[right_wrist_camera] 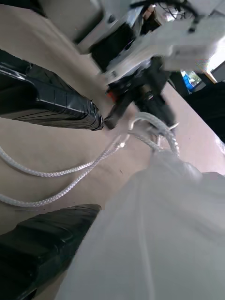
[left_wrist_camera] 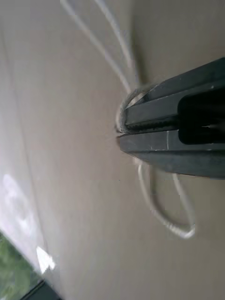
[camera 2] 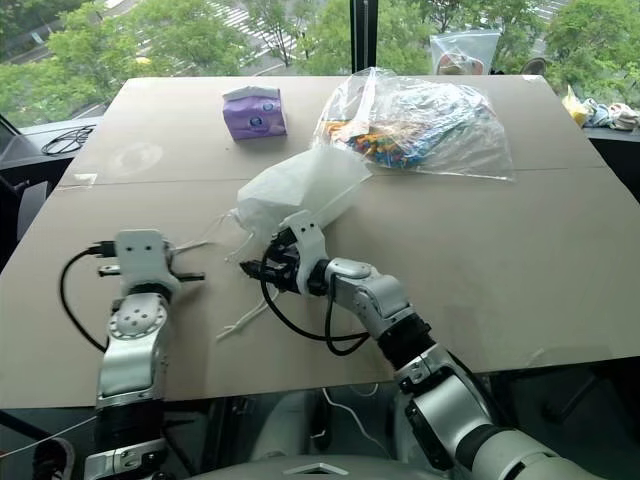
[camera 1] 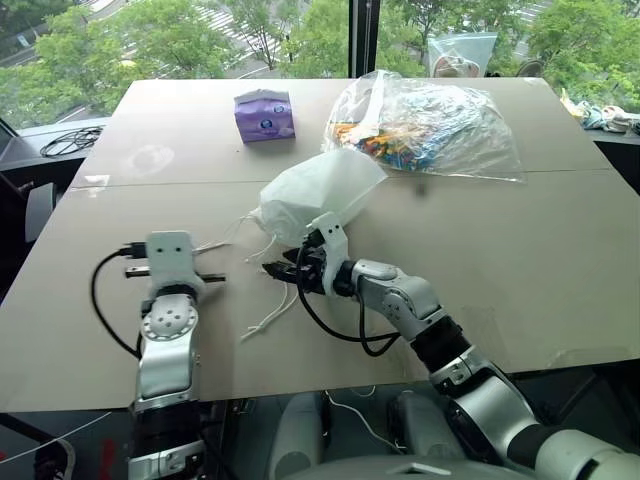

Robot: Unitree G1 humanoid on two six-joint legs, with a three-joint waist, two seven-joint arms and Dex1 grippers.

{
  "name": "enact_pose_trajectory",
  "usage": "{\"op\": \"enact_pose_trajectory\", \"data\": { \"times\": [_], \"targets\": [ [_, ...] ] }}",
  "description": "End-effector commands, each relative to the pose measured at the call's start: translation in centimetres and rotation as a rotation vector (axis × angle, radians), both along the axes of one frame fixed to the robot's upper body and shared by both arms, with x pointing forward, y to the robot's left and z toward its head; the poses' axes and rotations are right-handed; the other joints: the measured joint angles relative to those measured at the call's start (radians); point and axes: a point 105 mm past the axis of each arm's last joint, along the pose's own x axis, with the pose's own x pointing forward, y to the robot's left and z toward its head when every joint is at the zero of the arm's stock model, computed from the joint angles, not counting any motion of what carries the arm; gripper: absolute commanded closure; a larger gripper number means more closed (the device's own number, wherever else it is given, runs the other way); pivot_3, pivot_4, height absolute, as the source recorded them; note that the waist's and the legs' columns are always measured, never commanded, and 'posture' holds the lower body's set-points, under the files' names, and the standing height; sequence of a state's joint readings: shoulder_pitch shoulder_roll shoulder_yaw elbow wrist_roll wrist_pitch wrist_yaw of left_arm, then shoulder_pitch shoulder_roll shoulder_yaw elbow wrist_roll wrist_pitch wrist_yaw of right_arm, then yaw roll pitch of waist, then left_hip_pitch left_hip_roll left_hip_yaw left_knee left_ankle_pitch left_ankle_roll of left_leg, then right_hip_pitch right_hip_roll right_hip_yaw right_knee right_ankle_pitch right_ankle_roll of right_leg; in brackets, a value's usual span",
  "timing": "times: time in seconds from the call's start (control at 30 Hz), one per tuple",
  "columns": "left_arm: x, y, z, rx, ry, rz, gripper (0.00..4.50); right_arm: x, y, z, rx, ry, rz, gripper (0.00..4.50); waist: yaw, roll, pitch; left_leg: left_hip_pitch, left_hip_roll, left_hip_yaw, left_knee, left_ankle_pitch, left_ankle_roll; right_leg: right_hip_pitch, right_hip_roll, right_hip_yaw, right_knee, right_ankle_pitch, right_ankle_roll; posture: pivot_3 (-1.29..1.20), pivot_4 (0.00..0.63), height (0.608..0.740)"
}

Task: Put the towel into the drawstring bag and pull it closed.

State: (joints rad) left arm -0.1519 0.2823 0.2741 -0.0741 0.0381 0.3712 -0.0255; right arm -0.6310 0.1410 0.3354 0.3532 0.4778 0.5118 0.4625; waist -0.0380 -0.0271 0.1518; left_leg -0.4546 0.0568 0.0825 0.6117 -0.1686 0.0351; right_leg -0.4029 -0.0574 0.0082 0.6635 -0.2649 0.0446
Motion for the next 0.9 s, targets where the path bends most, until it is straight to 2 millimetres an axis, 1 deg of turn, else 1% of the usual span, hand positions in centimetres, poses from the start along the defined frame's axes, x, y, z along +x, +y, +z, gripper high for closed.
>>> {"op": "enact_pose_trajectory", "data": {
  "times": [0.03,0.1,0.17,0.2,0.23,0.27,0.33,0.37,0.4,0.43,0.5,0.57,0.6,0.7,0.77,0.8,0.9],
  "targets": [
    [1.2,-2.5,-0.8,-0.040,0.052,-0.115,4.50,-1.3,3.6,6.8,0.202,-0.077,0.075,1.81,-0.001,0.000,0.000,0.000,0.000,0.000,0.000,0.000,0.000,0.000,0.000,0.000,0.000,0.000,0.000,0.00,0.150,0.740],
    [2.4,-5.7,-1.3,-0.047,0.101,-0.271,4.50,-1.5,3.3,7.4,0.227,-0.079,0.097,1.81,0.002,0.001,0.000,0.000,0.000,0.000,0.000,0.000,0.000,0.000,-0.001,0.001,0.000,0.000,0.000,0.00,0.150,0.740],
    [3.0,-8.5,-1.5,-0.051,0.134,-0.409,4.50,-1.4,2.7,7.9,0.245,-0.088,0.096,1.81,0.004,0.001,0.000,0.000,0.000,0.000,0.000,0.000,0.000,0.000,-0.002,0.000,0.000,0.000,0.000,0.00,0.150,0.740],
    [3.2,-9.3,-1.5,-0.052,0.142,-0.447,4.50,-1.3,2.4,8.0,0.250,-0.090,0.091,1.81,0.004,0.001,0.000,-0.001,-0.001,0.000,0.000,0.000,0.000,0.000,-0.003,-0.001,0.000,0.000,0.000,0.00,0.150,0.740],
    [3.5,-10.9,-1.2,-0.045,0.145,-0.522,4.50,-0.7,1.5,8.3,0.262,-0.091,0.064,1.81,0.003,0.001,0.000,-0.001,-0.001,0.001,0.000,0.000,0.000,0.000,-0.003,-0.001,0.000,0.000,0.000,0.00,0.150,0.740],
    [3.6,-11.9,-1.1,-0.038,0.145,-0.571,4.50,-0.3,0.8,8.5,0.270,-0.092,0.045,1.81,0.003,0.001,0.000,-0.001,-0.001,0.001,0.000,0.000,0.000,0.000,-0.004,-0.001,0.000,0.000,0.000,0.00,0.150,0.740],
    [3.9,-14.6,-0.5,-0.032,0.136,-0.684,4.50,0.7,-1.2,8.9,0.271,-0.115,-0.005,1.81,0.003,0.001,0.000,-0.002,-0.002,0.001,0.000,0.000,0.000,0.000,-0.005,-0.001,-0.001,0.000,0.000,0.00,0.150,0.740],
    [3.9,-15.3,-0.3,-0.030,0.132,-0.716,4.50,1.0,-1.8,9.0,0.267,-0.124,-0.018,1.81,0.001,0.001,0.000,-0.003,-0.002,0.001,0.000,0.000,0.000,0.000,-0.005,-0.001,-0.001,0.000,0.000,0.00,0.150,0.740],
    [3.9,-16.6,0.0,-0.030,0.122,-0.766,4.50,1.6,-3.2,8.9,0.245,-0.138,-0.053,1.81,0.000,0.002,0.000,-0.004,-0.001,0.000,0.000,0.000,0.000,-0.001,-0.005,-0.001,-0.001,0.000,0.000,0.00,0.150,0.740],
    [3.9,-17.4,0.2,-0.030,0.116,-0.796,4.50,2.0,-4.0,8.7,0.229,-0.146,-0.075,1.81,0.001,0.002,0.000,-0.005,-0.001,0.000,0.000,0.000,0.000,-0.002,-0.005,-0.001,0.000,0.000,0.000,0.00,0.150,0.740],
    [3.9,-19.2,0.8,-0.037,0.091,-0.855,4.50,2.9,-7.0,8.0,0.174,-0.166,-0.137,1.81,0.005,0.002,0.001,-0.007,-0.002,-0.001,0.000,0.000,0.000,-0.003,-0.005,-0.002,-0.001,0.000,0.000,0.00,0.150,0.740],
    [3.6,-20.4,1.1,-0.048,0.075,-0.900,4.50,3.4,-9.6,7.5,0.129,-0.176,-0.183,1.81,0.010,0.002,0.001,-0.010,-0.002,0.000,0.001,0.001,0.001,-0.005,-0.005,-0.004,-0.001,0.000,0.000,0.00,0.150,0.740],
    [3.3,-20.9,1.2,-0.055,0.069,-0.927,4.50,3.5,-10.6,7.3,0.114,-0.172,-0.200,1.81,0.013,0.002,0.001,-0.012,-0.002,0.001,0.002,0.003,0.004,-0.006,-0.004,-0.006,-0.001,0.000,0.000,0.00,0.150,0.740],
    [2.4,-22.0,1.4,-0.073,0.052,-0.990,4.50,3.4,-13.2,6.5,0.058,-0.167,-0.234,1.81,0.016,0.002,0.001,-0.012,-0.001,0.004,0.003,0.004,0.006,-0.006,-0.003,-0.007,-0.002,-0.001,0.001,0.00,0.150,0.740],
    [2.1,-22.0,1.4,-0.078,0.047,-1.002,4.50,3.2,-14.9,5.5,-0.017,-0.176,-0.250,1.81,0.017,0.002,0.001,-0.012,0.001,0.005,0.003,0.004,0.006,-0.006,0.005,-0.006,-0.002,-0.001,0.002,0.00,0.150,0.740],
    [2.0,-22.0,1.4,-0.078,0.046,-1.002,4.50,3.1,-15.4,5.1,-0.043,-0.180,-0.252,1.81,0.018,0.003,0.001,-0.012,0.001,0.004,0.003,0.004,0.006,-0.007,0.006,-0.006,-0.002,-0.001,0.002,0.00,0.150,0.740],
    [2.0,-20.7,1.4,-0.067,0.046,-0.967,4.50,3.6,-18.7,3.7,-0.102,-0.154,-0.342,1.81,0.019,0.003,0.001,-0.011,0.001,0.004,0.004,0.004,0.006,-0.007,0.010,-0.005,0.000,-0.001,0.002,0.00,0.150,0.740]
  ]
}}
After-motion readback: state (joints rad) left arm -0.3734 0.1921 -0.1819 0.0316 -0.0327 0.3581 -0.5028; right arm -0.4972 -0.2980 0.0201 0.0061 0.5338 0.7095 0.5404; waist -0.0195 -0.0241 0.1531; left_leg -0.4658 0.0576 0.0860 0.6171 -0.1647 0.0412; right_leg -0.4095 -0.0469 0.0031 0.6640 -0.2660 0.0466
